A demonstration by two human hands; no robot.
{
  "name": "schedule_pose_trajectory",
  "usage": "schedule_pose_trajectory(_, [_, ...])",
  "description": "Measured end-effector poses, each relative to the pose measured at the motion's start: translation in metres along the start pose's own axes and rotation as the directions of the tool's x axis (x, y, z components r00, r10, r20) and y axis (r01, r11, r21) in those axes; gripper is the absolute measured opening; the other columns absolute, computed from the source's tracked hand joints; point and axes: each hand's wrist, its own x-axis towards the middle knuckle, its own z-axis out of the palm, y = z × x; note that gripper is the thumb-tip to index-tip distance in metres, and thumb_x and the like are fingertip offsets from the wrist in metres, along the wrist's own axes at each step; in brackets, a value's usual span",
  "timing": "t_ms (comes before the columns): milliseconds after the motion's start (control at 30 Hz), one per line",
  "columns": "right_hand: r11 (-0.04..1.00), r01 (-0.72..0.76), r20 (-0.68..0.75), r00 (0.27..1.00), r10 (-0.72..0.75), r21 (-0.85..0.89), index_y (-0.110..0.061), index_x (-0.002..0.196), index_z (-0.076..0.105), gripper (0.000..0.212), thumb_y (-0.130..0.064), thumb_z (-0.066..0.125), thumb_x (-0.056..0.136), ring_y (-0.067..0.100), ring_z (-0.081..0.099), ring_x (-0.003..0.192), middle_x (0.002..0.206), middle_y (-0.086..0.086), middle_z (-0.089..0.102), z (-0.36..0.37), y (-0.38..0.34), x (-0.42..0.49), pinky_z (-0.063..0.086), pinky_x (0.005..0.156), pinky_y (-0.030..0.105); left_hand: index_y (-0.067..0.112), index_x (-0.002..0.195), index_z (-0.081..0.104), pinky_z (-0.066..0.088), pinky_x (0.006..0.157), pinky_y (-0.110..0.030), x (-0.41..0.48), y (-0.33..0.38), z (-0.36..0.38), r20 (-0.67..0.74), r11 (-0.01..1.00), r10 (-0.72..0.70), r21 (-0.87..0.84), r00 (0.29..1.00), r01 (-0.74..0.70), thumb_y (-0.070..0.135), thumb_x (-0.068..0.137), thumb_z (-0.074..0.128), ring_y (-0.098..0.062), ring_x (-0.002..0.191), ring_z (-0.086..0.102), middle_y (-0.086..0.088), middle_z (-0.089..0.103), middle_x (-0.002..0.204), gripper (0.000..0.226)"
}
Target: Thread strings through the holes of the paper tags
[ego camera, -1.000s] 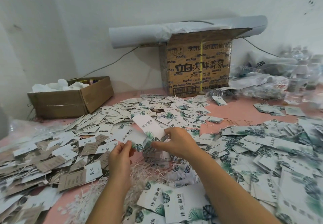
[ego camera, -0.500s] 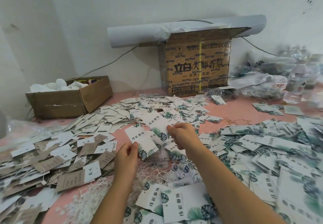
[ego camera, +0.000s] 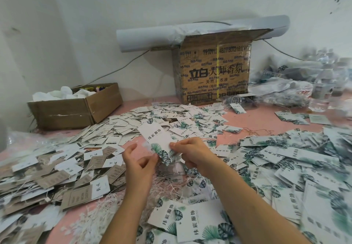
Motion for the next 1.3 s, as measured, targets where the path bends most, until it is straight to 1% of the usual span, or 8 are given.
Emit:
schedule_pose_trajectory(167, [0.998,-0.001,0.031,1.000,0.004,-0.070,-0.006,0.076,0.067,0.018,-0.021,0.067,0.085,0.010,0.025,0.036,0.046,0.001,0.036,0.002,0.001,-0.001,0.024,0.036,0.017,0.025,0.099,0.054,0.044,0.066,-0.026,0.003,-0.002,0.000,0.044,0.999,-0.047,0.025,0.998,0.046,0.043,0.087,0.055,-0.014,0.082,0.059,0.003,0.063,0.091,0.022])
schedule_pose_trajectory(433, [0.999,-0.005,-0.071,0.997,0.003,-0.033,-0.004,0.082,0.064,0.029,-0.025,0.049,0.096,0.003,0.026,0.028,0.035,-0.014,0.048,-0.001,-0.002,0.000,0.026,0.032,0.015,0.013,0.079,0.060,0.039,0.059,-0.027,0.006,-0.005,-0.003,-0.021,0.990,-0.129,-0.051,0.991,0.128,0.026,0.092,0.058,-0.014,0.070,0.055,0.000,0.059,0.075,0.018])
schedule_pose_trajectory(533, [0.979,-0.022,-0.081,0.997,0.006,-0.203,-0.007,0.089,0.068,0.026,-0.025,0.051,0.095,0.005,0.029,0.032,0.052,-0.002,0.052,0.000,0.002,0.000,0.028,0.037,0.018,0.013,0.077,0.059,0.039,0.058,-0.029,0.007,-0.005,-0.006,-0.061,0.983,-0.166,-0.085,0.984,0.160,0.026,0.092,0.057,-0.016,0.069,0.053,-0.001,0.058,0.072,0.020])
schedule_pose_trajectory(800, [0.724,0.088,-0.126,0.964,-0.236,-0.684,-0.016,0.107,0.068,0.028,-0.034,0.051,0.093,0.020,0.065,0.077,0.095,0.004,0.070,-0.003,-0.009,0.001,0.054,0.070,0.034,0.009,0.076,0.055,0.037,0.058,-0.029,0.007,-0.009,-0.006,-0.034,0.982,-0.186,-0.042,0.982,0.185,0.027,0.093,0.056,-0.017,0.064,0.043,-0.005,0.051,0.071,0.025])
schedule_pose_trajectory(900, [0.617,-0.045,-0.181,0.970,-0.160,-0.786,-0.011,0.102,0.067,0.022,-0.024,0.051,0.093,0.017,0.061,0.069,0.093,0.004,0.069,-0.015,-0.012,0.005,0.051,0.061,0.029,0.010,0.077,0.057,0.037,0.058,-0.029,0.007,-0.008,-0.006,-0.027,0.979,-0.199,-0.058,0.980,0.197,0.028,0.093,0.055,-0.018,0.066,0.044,-0.005,0.053,0.072,0.024])
schedule_pose_trajectory(1000, [0.504,-0.179,-0.206,0.978,0.002,-0.845,-0.004,0.102,0.064,0.021,-0.018,0.061,0.086,0.022,0.065,0.088,0.098,0.008,0.068,-0.028,-0.005,0.008,0.055,0.080,0.037,0.012,0.077,0.057,0.038,0.058,-0.029,0.006,-0.007,-0.006,-0.030,0.979,-0.192,-0.070,0.981,0.190,0.028,0.093,0.055,-0.017,0.066,0.048,-0.004,0.055,0.073,0.023])
schedule_pose_trajectory(1100, [0.414,-0.233,-0.197,0.972,0.128,-0.880,-0.004,0.093,0.054,0.033,-0.029,0.071,0.080,0.021,0.061,0.083,0.084,0.002,0.059,-0.027,0.002,0.004,0.054,0.076,0.033,0.016,0.075,0.057,0.038,0.057,-0.027,0.005,-0.006,-0.006,-0.038,0.980,-0.179,-0.098,0.983,0.174,0.027,0.094,0.055,-0.016,0.064,0.046,-0.003,0.054,0.070,0.022])
schedule_pose_trajectory(1300, [0.326,-0.244,-0.211,0.968,0.134,-0.913,-0.010,0.114,0.051,0.053,-0.037,0.075,0.075,0.021,0.054,0.089,0.095,0.001,0.054,-0.025,0.009,0.001,0.051,0.082,0.036,0.016,0.070,0.055,0.033,0.056,-0.027,0.006,-0.004,-0.006,-0.067,0.978,-0.171,-0.130,0.983,0.161,0.025,0.093,0.056,-0.014,0.059,0.041,-0.002,0.047,0.064,0.025])
